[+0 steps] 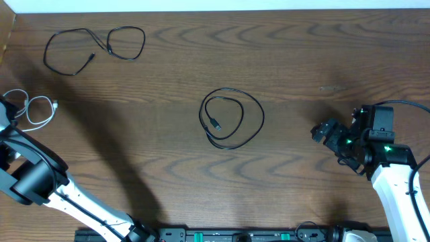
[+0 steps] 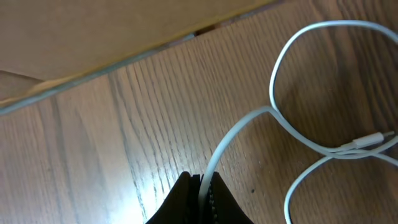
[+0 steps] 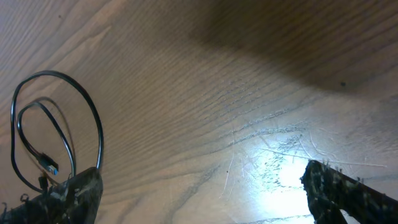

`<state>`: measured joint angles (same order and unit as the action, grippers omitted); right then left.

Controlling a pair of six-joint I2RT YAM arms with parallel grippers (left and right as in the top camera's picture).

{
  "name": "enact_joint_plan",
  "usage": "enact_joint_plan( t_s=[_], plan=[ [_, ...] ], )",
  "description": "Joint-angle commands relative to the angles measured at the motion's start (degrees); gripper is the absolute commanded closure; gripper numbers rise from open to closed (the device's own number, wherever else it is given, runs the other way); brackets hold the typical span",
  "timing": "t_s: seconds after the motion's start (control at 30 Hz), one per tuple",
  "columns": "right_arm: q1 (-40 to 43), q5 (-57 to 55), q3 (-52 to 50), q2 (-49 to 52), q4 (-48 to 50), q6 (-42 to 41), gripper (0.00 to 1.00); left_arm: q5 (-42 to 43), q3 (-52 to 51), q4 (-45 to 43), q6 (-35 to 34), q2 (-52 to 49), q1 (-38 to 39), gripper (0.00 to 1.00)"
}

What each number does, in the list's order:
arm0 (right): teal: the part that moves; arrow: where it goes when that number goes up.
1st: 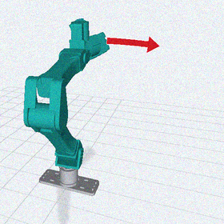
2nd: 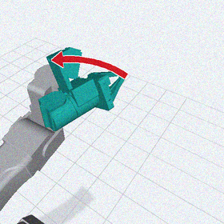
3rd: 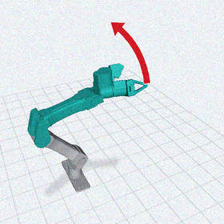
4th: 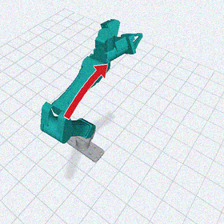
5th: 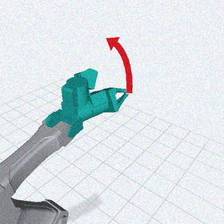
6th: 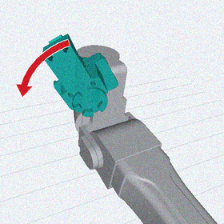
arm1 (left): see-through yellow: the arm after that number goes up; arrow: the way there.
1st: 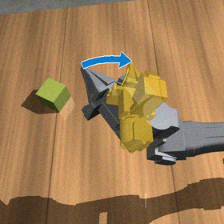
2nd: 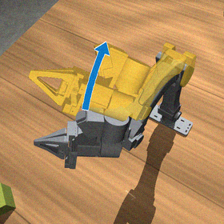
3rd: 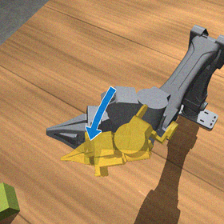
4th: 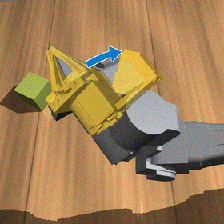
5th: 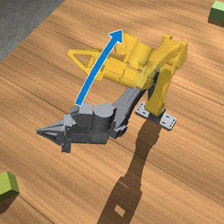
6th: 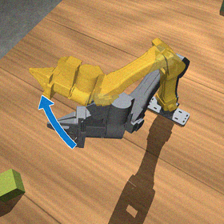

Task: Untangle cables
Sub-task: 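Lay the white cable down at the far left and adjust it, then move the left gripper to the center black cable loop and grasp it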

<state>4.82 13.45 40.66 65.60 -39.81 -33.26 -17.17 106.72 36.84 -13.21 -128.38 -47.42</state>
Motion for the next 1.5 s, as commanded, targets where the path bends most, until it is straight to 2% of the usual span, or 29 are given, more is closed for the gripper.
enact_joint_plan(
  t_s=[0.0, 0.03, 0.07, 0.13, 0.17, 0.23, 0.33, 0.5, 0.57, 0.6, 0.63, 0.77, 0.83, 1.07, 1.3, 1.4, 1.47],
  plan=[
    [0.1, -0.3, 0.9, -0.3, -0.1, 0.5, 0.01, -1.9, 4.3, 0.3, 1.2, 3.0, -0.6, 0.83],
    [0.1, -0.3, 0.9, -0.3, -0.1, 0.5, 0.01, -1.9, 4.3, 0.2, 1.2, 3.3, -0.6, 0.69],
    [0.1, -0.3, 0.9, -0.3, -0.1, 0.5, 0.01, -1.9, 4.3, 0.2, 1.2, 3.4, -0.6, 0.61],
    [0.1, -0.3, 0.9, -0.3, -0.1, 0.5, 0.01, -1.7, 4.3, 1.0, 1.2, 3.4, -0.6, 0.37],
    [0.1, -0.3, 0.9, -0.3, -0.1, 0.5, 0.01, -1.7, 4.3, 1.5, 1.2, 3.4, -0.6, 0.31],
    [0.1, -0.3, 0.9, -0.3, -0.1, 0.5, 0.01, -1.7, 4.3, 2.6, 1.2, 3.5, -0.6, 0.24],
    [0.1, -0.3, 0.9, -0.3, -0.1, 0.5, 0.01, -1.8, 4.3, 4.3, 1.2, 4.7, -0.5, 0.20],
    [0.1, -0.3, 0.9, -0.3, -0.1, 0.5, 0.01, -1.0, 4.3, 5.2, 1.1, 11.7, 0.5, 0.22],
    [0.1, -0.3, 0.9, -0.3, -0.1, 0.5, 0.01, 6.7, 4.3, 5.5, 1.1, 16.3, 1.3, 0.21],
    [0.1, -0.3, 0.9, -0.3, -0.1, 0.5, 0.01, 16.0, 4.3, 5.4, 1.1, 18.8, 1.6, 0.17],
    [0.1, -0.3, 0.9, -0.3, -0.1, 0.5, 0.01, 29.4, 4.3, 4.5, 0.7, 20.8, 1.9, 0.16],
    [0.1, -0.3, 0.9, -0.3, -0.1, 0.5, 0.01, 56.6, 4.1, 2.3, -7.8, 21.2, 4.3, 0.16],
    [0.1, -0.3, 0.9, -0.3, -0.1, 0.5, 0.01, 60.3, 3.1, 3.1, -10.0, 20.9, 7.9, 0.15],
    [0.1, -0.3, 0.9, -0.3, -0.1, 0.5, 0.01, 60.0, -4.4, 7.7, -0.4, 20.9, 24.9, 0.16],
    [0.1, -0.3, 0.9, -0.3, -0.1, 0.5, 0.01, 53.0, -11.1, 7.7, -0.2, 20.9, 47.0, 0.16],
    [0.1, -0.3, 0.9, -0.3, -0.1, 0.5, 0.01, 44.4, -12.2, 7.7, -3.7, 20.8, 58.1, 0.16],
    [0.1, -0.3, 0.9, -0.3, -0.1, 0.5, 0.01, 35.1, -12.5, 7.7, -6.5, 20.2, 64.9, 0.16]
  ],
)
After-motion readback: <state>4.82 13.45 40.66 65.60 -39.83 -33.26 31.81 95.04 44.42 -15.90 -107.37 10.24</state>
